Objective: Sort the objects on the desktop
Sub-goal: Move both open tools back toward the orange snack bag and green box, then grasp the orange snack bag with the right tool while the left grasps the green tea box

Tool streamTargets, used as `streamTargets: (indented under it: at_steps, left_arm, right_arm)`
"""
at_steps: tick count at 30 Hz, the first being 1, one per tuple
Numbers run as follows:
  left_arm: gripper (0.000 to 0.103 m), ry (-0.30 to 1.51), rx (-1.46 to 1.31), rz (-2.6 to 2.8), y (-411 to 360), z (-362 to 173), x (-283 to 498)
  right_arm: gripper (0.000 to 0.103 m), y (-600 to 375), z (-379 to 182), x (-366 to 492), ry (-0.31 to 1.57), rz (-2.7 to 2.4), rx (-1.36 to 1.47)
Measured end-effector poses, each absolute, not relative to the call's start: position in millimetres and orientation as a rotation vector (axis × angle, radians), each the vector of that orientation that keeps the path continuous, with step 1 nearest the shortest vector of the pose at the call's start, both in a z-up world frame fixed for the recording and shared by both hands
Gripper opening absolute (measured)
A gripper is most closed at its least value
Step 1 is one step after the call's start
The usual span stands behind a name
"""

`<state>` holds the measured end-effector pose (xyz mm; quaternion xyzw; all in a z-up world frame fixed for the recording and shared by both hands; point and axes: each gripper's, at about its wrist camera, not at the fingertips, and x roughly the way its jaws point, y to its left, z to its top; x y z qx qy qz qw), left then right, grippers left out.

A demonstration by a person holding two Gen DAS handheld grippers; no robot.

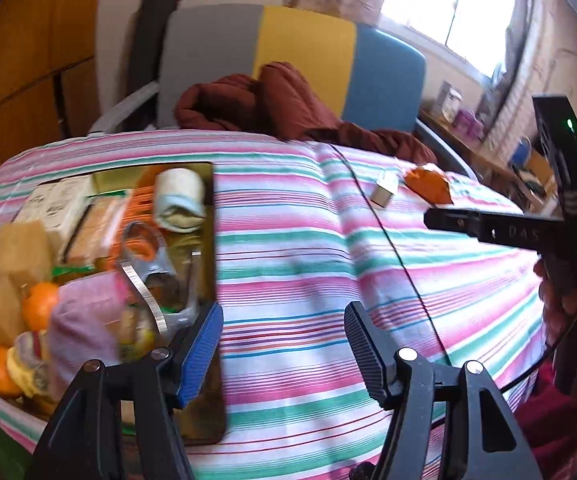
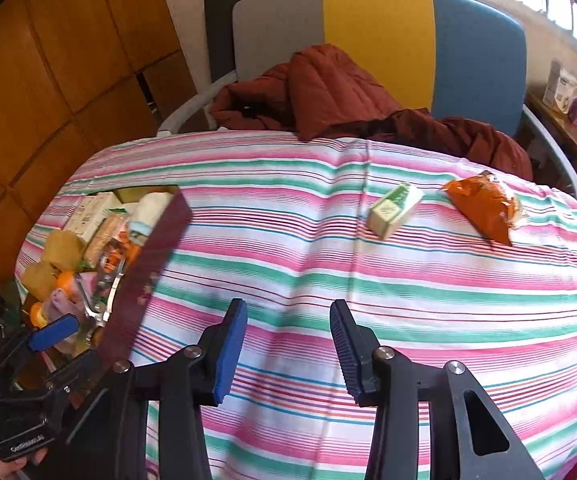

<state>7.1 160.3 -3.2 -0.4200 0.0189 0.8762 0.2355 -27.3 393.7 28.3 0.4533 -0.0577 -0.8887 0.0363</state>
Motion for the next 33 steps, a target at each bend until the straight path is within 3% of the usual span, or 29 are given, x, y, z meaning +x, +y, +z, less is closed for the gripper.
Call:
streamTargets:
  at_steps: [4, 7, 13, 18, 24, 30, 32, 33]
  left_arm:
    - [0.064, 0.097, -1.188, 2.344, 187.7, -10.8, 1.9]
    - [0.064, 0.123, -1.207, 2.285, 209.1, -16.9, -2.8]
    - [0.065, 0.182, -1.247, 2.168, 250.2, -35.4, -7.3]
    - [0.065, 0.182, -1.302, 2.086, 271.9, -51.3, -10.1]
    - [0.065, 0.177, -1.344, 2.077, 270.3, -59.8, -14.5]
    - [0.065, 0.139, -1.358, 2.115, 258.3, -54.6, -25.4]
    - [0.065, 0.131, -1.353, 2.126, 257.0, -52.2, -30.3]
    - [0.065, 0.129, -1.35, 2.133, 256.9, -50.9, -33.0]
  right_arm:
    - [0.052, 416.1, 22.8, -32.3, -0.131, -2.718, 1.441]
    - [0.053, 445.1, 9.5, -40.9, -0.071, -2.731, 1.522]
    - [0.057, 530.9, -10.0, -58.8, -0.159, -2.833, 1.647]
    - [0.082, 590.9, -17.6, -81.1, -0.187, -2.93, 1.67]
    - [0.087, 612.9, -15.0, -125.2, -0.139, -2.989, 1.567]
    - [0.088, 610.1, -24.5, -171.9, 0.03, -2.968, 1.543]
    - [0.087, 613.2, -33.7, -180.6, 0.019, -2.948, 1.579]
    - [0.081, 615.4, -39.1, -183.4, -0.026, -2.918, 1.594]
